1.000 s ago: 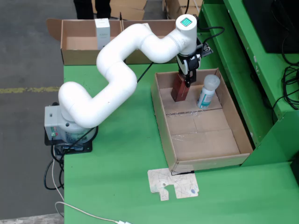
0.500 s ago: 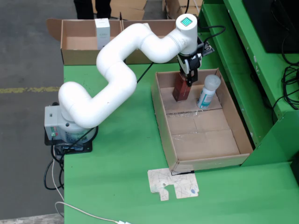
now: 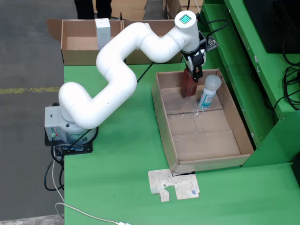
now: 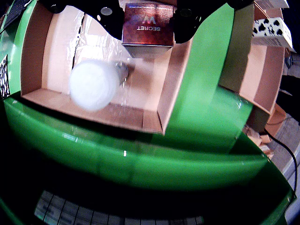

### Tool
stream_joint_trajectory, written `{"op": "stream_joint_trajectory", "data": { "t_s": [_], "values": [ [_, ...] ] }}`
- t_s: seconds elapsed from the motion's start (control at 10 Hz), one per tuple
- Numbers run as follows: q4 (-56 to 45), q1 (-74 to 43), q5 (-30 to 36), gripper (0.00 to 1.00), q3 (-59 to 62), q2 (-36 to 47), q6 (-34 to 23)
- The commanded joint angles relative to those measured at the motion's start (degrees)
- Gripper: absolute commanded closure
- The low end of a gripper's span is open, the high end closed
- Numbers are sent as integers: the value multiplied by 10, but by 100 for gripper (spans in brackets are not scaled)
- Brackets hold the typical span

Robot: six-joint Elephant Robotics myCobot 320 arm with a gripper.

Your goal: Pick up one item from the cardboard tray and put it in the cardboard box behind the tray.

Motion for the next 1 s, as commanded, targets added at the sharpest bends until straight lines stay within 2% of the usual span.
{"op": "stream_joint_trajectory", "data": {
  "t_s": [0.0,0.3,0.4,0.9],
  "values": [
    [24,-6,-7,100,16,52,-3],
    [49,-6,-18,100,16,55,-6],
    [106,-4,-43,100,16,46,-10],
    [111,-3,-54,100,16,58,-10]
  ]
}}
